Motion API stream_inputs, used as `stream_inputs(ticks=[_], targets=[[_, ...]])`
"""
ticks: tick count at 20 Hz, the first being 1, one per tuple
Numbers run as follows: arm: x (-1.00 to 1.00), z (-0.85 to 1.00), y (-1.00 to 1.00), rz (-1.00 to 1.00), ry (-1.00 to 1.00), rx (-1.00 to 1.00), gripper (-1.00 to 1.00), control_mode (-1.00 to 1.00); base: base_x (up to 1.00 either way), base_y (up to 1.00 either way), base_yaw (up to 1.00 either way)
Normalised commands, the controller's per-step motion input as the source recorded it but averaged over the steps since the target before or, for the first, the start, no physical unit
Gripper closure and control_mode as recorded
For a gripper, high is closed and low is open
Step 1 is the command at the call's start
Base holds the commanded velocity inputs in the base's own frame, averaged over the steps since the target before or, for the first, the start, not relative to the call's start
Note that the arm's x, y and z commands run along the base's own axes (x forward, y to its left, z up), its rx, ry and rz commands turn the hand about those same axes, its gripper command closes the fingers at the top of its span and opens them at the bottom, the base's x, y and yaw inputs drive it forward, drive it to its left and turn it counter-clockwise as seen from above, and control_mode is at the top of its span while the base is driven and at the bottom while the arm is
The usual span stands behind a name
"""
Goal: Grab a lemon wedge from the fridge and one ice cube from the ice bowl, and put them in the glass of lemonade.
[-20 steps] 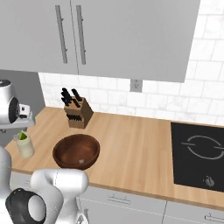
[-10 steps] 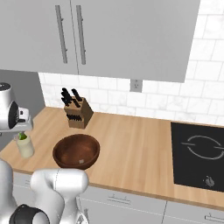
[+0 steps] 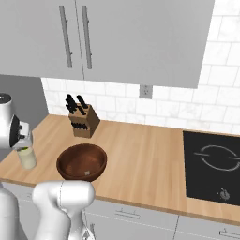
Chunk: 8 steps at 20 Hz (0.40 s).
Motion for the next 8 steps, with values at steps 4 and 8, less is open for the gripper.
stream_inputs(ticks=[4, 8], targets=[[-0.47, 0.00, -0.07, 0.00, 0.00, 0.05, -1.00, -1.00, 0.00, 0.00, 0.00], [-0.38, 0.00, -0.07, -0.01, 0.00, 0.04, -1.00, -1.00, 0.00, 0.00, 0.00]])
